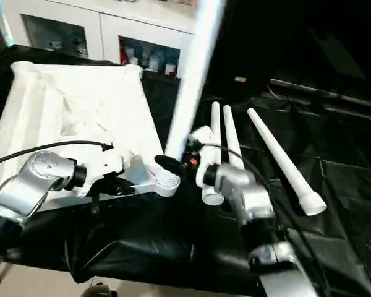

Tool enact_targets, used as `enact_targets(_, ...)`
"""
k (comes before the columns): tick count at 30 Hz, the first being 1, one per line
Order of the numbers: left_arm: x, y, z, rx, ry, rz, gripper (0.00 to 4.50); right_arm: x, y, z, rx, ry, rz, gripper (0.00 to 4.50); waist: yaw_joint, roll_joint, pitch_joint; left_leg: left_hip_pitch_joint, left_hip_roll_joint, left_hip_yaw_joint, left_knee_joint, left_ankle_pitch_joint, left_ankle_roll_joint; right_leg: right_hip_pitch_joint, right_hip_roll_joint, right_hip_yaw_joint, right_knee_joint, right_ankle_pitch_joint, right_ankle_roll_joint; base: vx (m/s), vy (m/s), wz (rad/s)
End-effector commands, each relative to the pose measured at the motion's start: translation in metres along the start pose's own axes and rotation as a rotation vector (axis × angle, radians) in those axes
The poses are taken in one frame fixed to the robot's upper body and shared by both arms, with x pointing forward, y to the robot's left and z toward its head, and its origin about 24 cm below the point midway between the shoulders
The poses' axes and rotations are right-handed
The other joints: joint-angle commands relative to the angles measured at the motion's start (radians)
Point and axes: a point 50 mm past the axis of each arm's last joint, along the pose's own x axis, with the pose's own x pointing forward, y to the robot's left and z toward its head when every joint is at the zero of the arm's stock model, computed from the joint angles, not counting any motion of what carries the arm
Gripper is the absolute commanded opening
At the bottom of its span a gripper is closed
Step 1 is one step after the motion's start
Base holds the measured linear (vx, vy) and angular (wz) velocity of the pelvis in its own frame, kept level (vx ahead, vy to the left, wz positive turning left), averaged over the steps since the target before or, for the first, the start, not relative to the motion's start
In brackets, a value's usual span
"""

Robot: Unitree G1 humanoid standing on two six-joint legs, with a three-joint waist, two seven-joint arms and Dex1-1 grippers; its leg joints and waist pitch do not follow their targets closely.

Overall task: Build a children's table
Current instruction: Insert table leg to table base

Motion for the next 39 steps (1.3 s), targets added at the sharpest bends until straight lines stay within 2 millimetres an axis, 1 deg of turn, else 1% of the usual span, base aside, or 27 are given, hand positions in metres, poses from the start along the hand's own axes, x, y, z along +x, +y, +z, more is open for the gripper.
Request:
enact_targets(1, 0.008, -0.005, -0.014, -0.01, 0.1, -0.044, 0.0, -0.015, -0.01, -0.019, 0.07, -0.015, -0.08, 1.93, -0.004, 0.044, -0.043, 0.035, 0.069, -0.035, -0.091, -0.438, -0.089, 0.001, -0.108, 0.062, -0.114, -0.38, -0.156, 0.0, 0.0, 0.0)
enact_targets(2, 0.007, -0.005, -0.014, -0.009, 0.101, -0.045, 0.0, -0.016, -0.011, -0.021, 0.073, -0.019, -0.087, 1.93, -0.005, 0.041, -0.042, 0.033, 0.069, -0.037, -0.092, -0.442, -0.088, 0.003, -0.109, 0.062, -0.113, -0.38, -0.157, 0.0, 0.0, 0.0)
enact_targets(5, 0.006, -0.004, -0.014, -0.007, 0.103, -0.047, 0.0, -0.017, -0.011, -0.025, 0.079, -0.032, -0.105, 1.93, -0.006, 0.046, -0.043, 0.031, 0.068, -0.038, -0.095, -0.442, -0.084, 0.008, -0.108, 0.061, -0.111, -0.381, -0.162, 0.0, 0.0, 0.0)
enact_targets(6, 0.005, -0.003, -0.015, -0.007, 0.109, -0.047, 0.0, -0.018, -0.01, -0.029, 0.088, -0.044, -0.112, 1.93, -0.007, 0.059, -0.041, 0.032, 0.067, -0.039, -0.096, -0.457, -0.086, 0.006, -0.109, 0.062, -0.116, -0.389, -0.164, 0.0, 0.0, 0.0)
enact_targets(7, 0.004, -0.003, -0.015, -0.007, 0.114, -0.047, 0.0, -0.018, -0.01, -0.032, 0.093, -0.052, -0.12, 1.92, -0.004, 0.067, -0.038, 0.033, 0.066, -0.042, -0.097, -0.466, -0.084, 0.007, -0.112, 0.063, -0.117, -0.415, -0.164, 0.0, 0.0, 0.0)
enact_targets(8, 0.004, -0.003, -0.015, -0.007, 0.114, -0.047, 0.0, -0.018, -0.01, -0.032, 0.093, -0.052, -0.12, 1.91, -0.005, 0.064, -0.038, 0.035, 0.066, -0.04, -0.097, -0.473, -0.082, 0.005, -0.113, 0.063, -0.121, -0.431, -0.16, 0.0, 0.0, 0.0)
enact_targets(9, 0.003, -0.002, -0.016, -0.007, 0.122, -0.047, 0.0, -0.019, -0.01, -0.035, 0.1, -0.059, -0.127, 1.91, -0.003, 0.066, -0.038, 0.038, 0.066, -0.042, -0.097, -0.478, -0.078, 0.006, -0.115, 0.064, -0.126, -0.466, -0.152, 0.0, 0.0, 0.0)
enact_targets(10, 0.001, -0.002, -0.017, -0.006, 0.129, -0.047, 0.0, -0.02, -0.01, -0.039, 0.101, -0.064, -0.136, 1.91, 0.0, 0.083, -0.039, 0.039, 0.066, -0.045, -0.098, -0.481, -0.08, 0.006, -0.117, 0.064, -0.125, -0.464, -0.153, 0.0, 0.0, 0.0)
enact_targets(12, 0.0, -0.001, -0.018, -0.005, 0.135, -0.048, 0.0, -0.021, -0.009, -0.044, 0.098, -0.068, -0.142, 1.91, -0.004, 0.075, -0.039, 0.034, 0.066, -0.045, -0.103, -0.475, -0.075, 0.013, -0.114, 0.062, -0.127, -0.453, -0.15, 0.0, 0.0, 0.0)
enact_targets(13, -0.001, -0.001, -0.018, -0.004, 0.138, -0.049, 0.0, -0.022, -0.008, -0.047, 0.089, -0.068, -0.147, 1.91, -0.003, 0.079, -0.04, 0.035, 0.066, -0.046, -0.105, -0.463, -0.071, 0.013, -0.113, 0.062, -0.126, -0.447, -0.152, 0.0, 0.0, 0.0)
enact_targets(14, -0.002, 0.0, -0.019, -0.004, 0.142, -0.049, 0.0, -0.022, -0.006, -0.05, 0.074, -0.067, -0.145, 1.91, -0.004, 0.077, -0.042, 0.034, 0.066, -0.043, -0.105, -0.452, -0.068, 0.013, -0.114, 0.063, -0.126, -0.435, -0.155, 0.0, 0.0, 0.0)
enact_targets(16, -0.003, 0.0, -0.019, -0.003, 0.145, -0.05, 0.0, -0.022, -0.004, -0.052, 0.052, -0.065, -0.141, 1.91, -0.002, 0.087, -0.043, 0.034, 0.065, -0.04, -0.104, -0.424, -0.061, 0.014, -0.11, 0.064, -0.122, -0.382, -0.172, 0.0, 0.0, 0.0)
enact_targets(20, -0.003, 0.0, -0.02, -0.003, 0.148, -0.052, 0.0, -0.019, 0.005, -0.052, -0.066, 0.001, -0.074, 1.91, -0.001, 0.09, -0.044, 0.031, 0.065, -0.036, -0.106, -0.387, -0.054, 0.019, -0.106, 0.064, -0.118, -0.339, -0.179, 0.0, 0.0, 0.0)
enact_targets(23, -0.002, -0.001, -0.02, -0.003, 0.146, -0.055, 0.0, -0.017, 0.008, -0.049, -0.099, 0.026, -0.048, 1.91, 0.0, 0.09, -0.043, 0.032, 0.065, -0.035, -0.107, -0.383, -0.052, 0.019, -0.105, 0.064, -0.118, -0.345, -0.174, 0.0, 0.0, 0.0)
enact_targets(26, 0.0, -0.002, -0.02, -0.003, 0.143, -0.06, 0.0, -0.015, 0.007, -0.047, -0.13, 0.07, -0.022, 1.91, -0.002, 0.081, -0.042, 0.033, 0.066, -0.035, -0.108, -0.394, -0.046, 0.017, -0.107, 0.065, -0.123, -0.39, -0.165, 0.0, 0.0, 0.0)
enact_targets(27, 0.0, -0.003, -0.02, -0.003, 0.141, -0.061, 0.0, -0.015, 0.007, -0.047, -0.14, 0.087, -0.015, 1.91, -0.001, 0.085, -0.041, 0.034, 0.067, -0.036, -0.108, -0.399, -0.048, 0.016, -0.108, 0.065, -0.124, -0.401, -0.163, 0.0, 0.0, 0.0)
enact_targets(28, 0.001, -0.003, -0.02, -0.003, 0.141, -0.062, 0.0, -0.015, 0.007, -0.047, -0.146, 0.095, -0.011, 1.91, -0.002, 0.084, -0.041, 0.033, 0.066, -0.036, -0.109, -0.404, -0.049, 0.015, -0.107, 0.065, -0.125, -0.407, -0.159, 0.0, 0.0, 0.0)
enact_targets(29, 0.002, -0.004, -0.019, -0.003, 0.137, -0.064, 0.0, -0.014, 0.006, -0.047, -0.154, 0.119, 0.002, 1.91, -0.006, 0.058, -0.04, 0.03, 0.067, -0.034, -0.109, -0.395, -0.042, 0.016, -0.107, 0.065, -0.128, -0.419, -0.154, 0.0, 0.0, 0.0)
enact_targets(30, 0.003, -0.005, -0.019, -0.003, 0.132, -0.065, 0.0, -0.012, 0.005, -0.047, -0.165, 0.15, 0.019, 1.91, -0.001, 0.075, -0.038, 0.034, 0.067, -0.039, -0.109, -0.403, -0.046, 0.012, -0.111, 0.065, -0.125, -0.436, -0.156, 0.0, 0.0, 0.0)
enact_targets(31, 0.003, -0.006, -0.019, -0.003, 0.128, -0.066, 0.0, -0.01, 0.004, -0.046, -0.174, 0.175, 0.038, 1.91, -0.006, 0.064, -0.038, 0.034, 0.068, -0.036, -0.109, -0.416, -0.047, 0.012, -0.11, 0.064, -0.13, -0.46, -0.147, 0.0, 0.0, 0.0)
enact_targets(33, 0.004, -0.007, -0.019, -0.007, 0.123, -0.067, 0.0, -0.008, 0.004, -0.046, -0.185, 0.21, 0.066, 1.91, -0.007, 0.068, -0.037, 0.035, 0.067, -0.038, -0.108, -0.423, -0.048, 0.009, -0.113, 0.065, -0.133, -0.494, -0.137, 0.0, 0.0, 0.0)
enact_targets(34, 0.003, -0.008, -0.019, -0.008, 0.122, -0.067, 0.0, -0.007, 0.004, -0.047, -0.195, 0.229, 0.082, 1.91, -0.005, 0.064, -0.036, 0.036, 0.066, -0.038, -0.108, -0.421, -0.045, 0.007, -0.114, 0.066, -0.135, -0.509, -0.131, 0.0, 0.0, 0.0)
enact_targets(35, 0.003, -0.008, -0.02, -0.009, 0.122, -0.067, 0.0, -0.006, 0.004, -0.047, -0.198, 0.236, 0.087, 1.91, -0.007, 0.061, -0.038, 0.034, 0.068, -0.04, -0.109, -0.415, -0.046, 0.008, -0.115, 0.066, -0.133, -0.508, -0.128, 0.0, 0.0, 0.0)
enact_targets(36, 0.003, -0.008, -0.02, -0.01, 0.121, -0.067, 0.0, -0.006, 0.004, -0.048, -0.207, 0.253, 0.101, 1.91, -0.008, 0.061, -0.038, 0.034, 0.068, -0.039, -0.11, -0.417, -0.045, 0.008, -0.113, 0.065, -0.134, -0.508, -0.126, 0.0, 0.0, 0.0)
enact_targets(37, 0.003, -0.008, -0.02, -0.01, 0.121, -0.067, 0.0, -0.006, 0.004, -0.048, -0.207, 0.253, 0.101, 1.91, -0.007, 0.064, -0.037, 0.036, 0.068, -0.04, -0.11, -0.426, -0.048, 0.005, -0.112, 0.065, -0.135, -0.507, -0.125, 0.0, 0.0, 0.0)
enact_targets(38, 0.002, -0.008, -0.021, -0.01, 0.119, -0.064, 0.0, -0.005, 0.004, -0.048, -0.211, 0.268, 0.117, 1.91, -0.011, 0.064, -0.036, 0.039, 0.069, -0.041, -0.112, -0.458, -0.056, 0.003, -0.11, 0.064, -0.137, -0.513, -0.124, 0.0, 0.0, 0.0)
enact_targets(39, 0.002, -0.008, -0.021, -0.007, 0.115, -0.062, 0.0, -0.004, 0.004, -0.048, -0.219, 0.283, 0.134, 1.91, -0.015, 0.053, -0.038, 0.037, 0.068, -0.043, -0.113, -0.469, -0.057, 0.006, -0.109, 0.061, -0.135, -0.513, -0.122, 0.0, 0.0, 0.0)
